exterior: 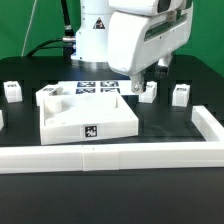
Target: Assemble one leg
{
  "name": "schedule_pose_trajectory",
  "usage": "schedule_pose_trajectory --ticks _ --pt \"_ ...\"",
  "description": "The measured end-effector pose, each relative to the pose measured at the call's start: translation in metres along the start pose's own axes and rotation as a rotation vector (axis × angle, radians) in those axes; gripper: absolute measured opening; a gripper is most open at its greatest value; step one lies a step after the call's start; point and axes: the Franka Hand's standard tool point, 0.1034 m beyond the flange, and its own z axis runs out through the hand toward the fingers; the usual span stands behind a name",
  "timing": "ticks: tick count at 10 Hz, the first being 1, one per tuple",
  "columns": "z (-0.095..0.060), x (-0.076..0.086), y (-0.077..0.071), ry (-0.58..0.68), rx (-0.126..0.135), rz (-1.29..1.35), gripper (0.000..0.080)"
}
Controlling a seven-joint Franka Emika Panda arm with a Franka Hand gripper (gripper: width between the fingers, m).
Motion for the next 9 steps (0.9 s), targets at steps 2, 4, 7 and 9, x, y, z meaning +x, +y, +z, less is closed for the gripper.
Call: schedule_pose_trajectory --ticks 2,4,7,9 --pt "0.001 0.0 0.001 -0.018 -0.001 -0.015 0.065" --pt "0.001 0.0 0.001 -0.018 0.0 -0.014 0.065" --pt "0.008 -0.016 -0.002 -0.008 -0.002 -0.152 0.065" --pt "0.011 -0.037 -0.004 0.015 -0.023 -0.323 0.065"
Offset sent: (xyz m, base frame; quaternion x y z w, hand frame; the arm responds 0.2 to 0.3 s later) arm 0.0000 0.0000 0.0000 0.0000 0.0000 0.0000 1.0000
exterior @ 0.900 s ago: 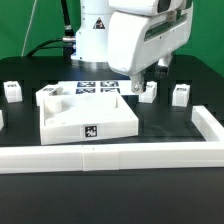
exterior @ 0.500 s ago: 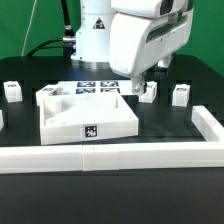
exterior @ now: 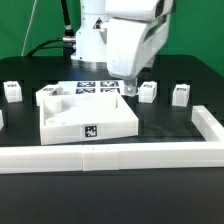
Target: Assemble one leg
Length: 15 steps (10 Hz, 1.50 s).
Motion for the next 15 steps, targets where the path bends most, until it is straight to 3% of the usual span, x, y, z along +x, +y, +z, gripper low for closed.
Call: schedule_pose_trajectory --ticks 1,2,6,9,11,12,15 --pt "0.005 -0.015 -0.002 0.023 -0.006 -0.087 0.065" --pt "0.009 -0.026 -0.004 0.02 0.006 -0.075 0.065" --pt "0.011 -0.026 -0.005 0.018 0.007 -0.078 0.065" --pt "0.025 -0.045 -0.02 0.033 -0.025 -0.343 0.065" --pt "0.033 -0.068 -0.024 0.034 -0.011 -0.468 0.065" --pt "0.034 -0.071 -0.027 0.03 0.015 -0.413 0.065" --pt "0.035 -0.071 -0.027 0.03 0.016 -0.413 0.065"
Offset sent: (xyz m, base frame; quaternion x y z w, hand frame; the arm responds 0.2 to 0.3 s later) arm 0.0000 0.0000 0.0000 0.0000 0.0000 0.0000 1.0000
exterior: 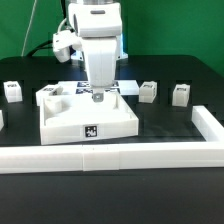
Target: Assemble one leg
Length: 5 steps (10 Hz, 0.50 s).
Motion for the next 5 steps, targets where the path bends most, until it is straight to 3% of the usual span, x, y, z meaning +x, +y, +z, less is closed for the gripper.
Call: schedule_pose_trajectory --ticks 1,3,5 --pt "0.001 -0.001 -0.002 0.001 0.003 -0.009 0.065" --pt "0.007 -0.016 -0.026 0.01 0.027 -0.047 0.065" --pt "0.018 -0.019 -0.046 0.018 0.045 -0.04 0.065"
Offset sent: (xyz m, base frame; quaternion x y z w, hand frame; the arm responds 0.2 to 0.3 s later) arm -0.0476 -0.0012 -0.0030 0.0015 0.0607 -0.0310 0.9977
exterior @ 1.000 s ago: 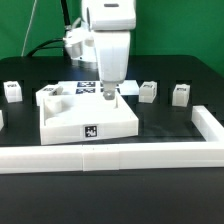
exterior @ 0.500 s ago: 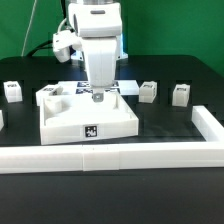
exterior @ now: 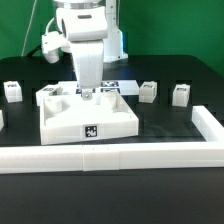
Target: Assemble one leg
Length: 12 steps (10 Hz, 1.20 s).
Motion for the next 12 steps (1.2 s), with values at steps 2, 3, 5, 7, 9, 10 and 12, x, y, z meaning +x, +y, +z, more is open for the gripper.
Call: schedule_pose_trajectory --ticks 2,3,5,7,9,10,12 --pt "0.014 0.002 -0.009 0.009 0.012 0.002 0.065" --pt "0.025 0.004 -0.012 0.015 0.021 0.003 0.065" --pt "0.035 0.004 -0.014 0.021 0.025 0.005 0.065" --pt "0.035 0.003 -0.012 0.02 0.018 0.007 0.0649" --pt "0.036 0.003 -0.012 0.02 0.018 0.007 0.0404" --pt "0.036 0.003 -0.013 0.02 0.018 0.007 0.0404" --pt "0.036 0.003 -0.013 0.02 0.018 0.008 0.0221"
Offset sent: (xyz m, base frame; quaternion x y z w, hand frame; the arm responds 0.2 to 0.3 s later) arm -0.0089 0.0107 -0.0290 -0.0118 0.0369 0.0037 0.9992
